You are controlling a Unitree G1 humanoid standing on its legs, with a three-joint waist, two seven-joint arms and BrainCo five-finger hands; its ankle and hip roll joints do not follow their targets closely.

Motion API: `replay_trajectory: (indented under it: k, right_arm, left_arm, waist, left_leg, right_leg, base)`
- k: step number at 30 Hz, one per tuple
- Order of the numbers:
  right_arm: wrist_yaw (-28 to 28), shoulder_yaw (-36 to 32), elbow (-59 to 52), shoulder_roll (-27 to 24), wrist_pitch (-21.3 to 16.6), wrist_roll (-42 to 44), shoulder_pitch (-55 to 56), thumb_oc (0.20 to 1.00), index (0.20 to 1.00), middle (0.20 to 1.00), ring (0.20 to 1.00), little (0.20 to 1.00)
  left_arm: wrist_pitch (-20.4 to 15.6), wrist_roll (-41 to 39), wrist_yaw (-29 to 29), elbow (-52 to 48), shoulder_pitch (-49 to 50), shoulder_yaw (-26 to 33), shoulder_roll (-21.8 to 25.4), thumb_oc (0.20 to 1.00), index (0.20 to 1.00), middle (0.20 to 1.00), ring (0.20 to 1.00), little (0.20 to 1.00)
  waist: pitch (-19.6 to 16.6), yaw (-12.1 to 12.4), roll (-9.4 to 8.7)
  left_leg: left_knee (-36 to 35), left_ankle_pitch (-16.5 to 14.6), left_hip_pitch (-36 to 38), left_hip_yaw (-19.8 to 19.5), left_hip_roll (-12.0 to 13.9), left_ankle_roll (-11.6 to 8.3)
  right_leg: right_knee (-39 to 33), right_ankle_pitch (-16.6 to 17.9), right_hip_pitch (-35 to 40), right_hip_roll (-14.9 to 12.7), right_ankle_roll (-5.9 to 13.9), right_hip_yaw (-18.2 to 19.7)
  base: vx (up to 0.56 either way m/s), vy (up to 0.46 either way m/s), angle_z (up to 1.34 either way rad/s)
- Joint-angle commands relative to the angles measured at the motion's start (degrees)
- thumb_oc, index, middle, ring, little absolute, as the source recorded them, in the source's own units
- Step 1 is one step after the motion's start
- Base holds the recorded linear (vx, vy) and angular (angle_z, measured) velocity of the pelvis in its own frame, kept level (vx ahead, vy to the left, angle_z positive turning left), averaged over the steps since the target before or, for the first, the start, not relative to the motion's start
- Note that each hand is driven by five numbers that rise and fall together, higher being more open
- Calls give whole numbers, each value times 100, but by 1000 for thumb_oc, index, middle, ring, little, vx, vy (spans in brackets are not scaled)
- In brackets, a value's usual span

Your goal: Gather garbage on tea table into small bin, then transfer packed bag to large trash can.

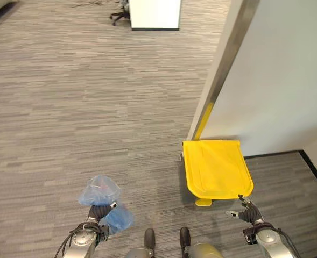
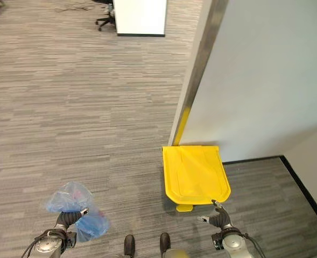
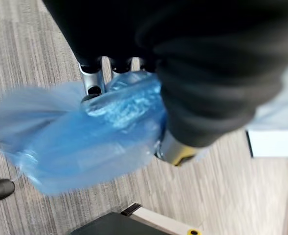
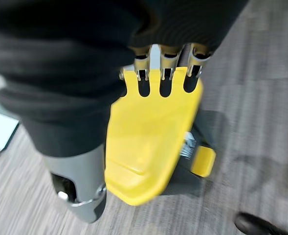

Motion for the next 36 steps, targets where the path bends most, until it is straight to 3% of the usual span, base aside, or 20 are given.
replay_trajectory:
  k: [1,3,7,8,10,11,14,16,17,21,22,28,36]
  right_arm:
    - [53,56,-89,-69,-113,-107,-348,1000,1000,1000,1000,1000]
    - [99,119,-165,-31,-117,-141,-397,1000,1000,1000,1000,1000]
    - [141,121,-184,-36,-101,-180,-398,1000,1000,1000,1000,1000]
    - [118,117,-194,-18,-119,-129,-420,1000,1000,1000,1000,1000]
    - [118,109,-196,-5,-106,-118,-421,1000,1000,1000,1000,1000]
    - [101,117,-188,-34,-98,-192,-405,1000,1000,1000,1000,1000]
    - [33,90,-183,-136,-133,-186,-390,1000,1000,1000,1000,1000]
    - [-12,39,-158,-220,-138,-141,-340,1000,1000,1000,1000,1000]
    - [-51,-38,-40,-275,-118,-75,-318,1000,1000,1000,1000,1000]
    - [-61,-93,-1,-265,-143,-20,-300,1000,1000,1000,1000,1000]
    - [-64,-64,-9,-233,-122,-57,-324,1000,1000,1000,1000,1000]
    - [-28,-50,76,-86,-76,-79,-327,1000,1000,1000,1000,1000]
    - [0,-4,67,-30,-52,-140,-371,1000,1000,1000,1000,1000]
  left_arm:
    - [-260,-119,43,-337,-11,227,224,200,200,200,200,200]
    - [-247,-170,71,-389,72,315,267,200,200,200,200,200]
    - [-264,-170,79,-351,43,319,283,200,200,200,200,200]
    - [-273,-213,141,-339,-20,322,307,200,200,200,200,200]
    - [-277,-248,154,-348,-29,290,306,200,200,200,200,200]
    - [-277,-286,178,-353,-27,295,298,200,200,200,200,200]
    - [-283,-339,188,-333,-81,233,244,200,200,200,200,200]
    - [-280,-395,156,-320,-142,184,182,200,200,200,200,200]
    - [-271,-417,100,-305,-205,110,94,200,200,200,200,200]
    - [-248,-317,46,-272,-192,76,44,200,200,200,200,200]
    - [-240,-276,55,-260,-138,119,41,200,200,200,200,200]
    - [-248,-249,73,-261,-142,152,108,200,200,200,200,200]
    - [-239,-253,88,-278,-97,177,144,200,200,200,200,200]
  waist:
    - [112,254,-152]
    - [181,377,-96]
    - [203,343,-41]
    - [216,347,21]
    - [207,323,-16]
    - [131,378,-127]
    - [68,357,-253]
    - [61,313,-274]
    - [53,228,-291]
    - [61,185,-271]
    - [57,207,-237]
    - [-21,180,-249]
    - [-3,233,-234]
  left_leg:
    - [695,-1169,282,-220,-57,141]
    - [712,-1181,308,52,114,149]
    - [754,-1173,316,10,235,150]
    - [783,-1163,293,-25,387,95]
    - [803,-1173,291,-71,401,66]
    - [836,-1174,316,-76,475,-39]
    - [1027,-1070,171,-29,756,-275]
    - [1189,-1035,39,23,869,-327]
    - [1380,-1006,-19,257,939,-294]
    - [1388,-1109,-98,294,600,-177]
    - [1123,-1157,-13,155,389,-119]
    - [653,-1067,166,17,238,-41]
    - [684,-1186,346,42,100,123]
  right_leg:
    - [273,-197,-335,144,360,-467]
    - [555,-345,-397,-174,343,-1165]
    - [810,-411,-442,-363,353,-905]
    - [973,-363,-514,-581,366,-717]
    - [904,-369,-405,-575,373,-534]
    - [682,-292,-243,-550,467,-459]
    - [122,-322,56,-426,461,-591]
    - [-124,-299,206,-355,403,-723]
    - [-403,-317,411,-271,300,-837]
    - [-646,-269,553,-224,269,-889]
    - [-649,-213,462,-161,290,-779]
    - [-543,-110,269,-141,373,-709]
    - [-249,-139,182,-206,439,-523]
  base:
    - [-90,-18,-76]
    - [-71,-88,-135]
    - [2,-157,-46]
    - [52,-257,35]
    - [72,-260,49]
    - [112,-298,58]
    - [90,-362,23]
    - [-17,-243,6]
    - [-36,-195,52]
    - [-37,-18,27]
    - [-51,77,29]
    - [-36,59,-14]
    - [-2,78,-23]
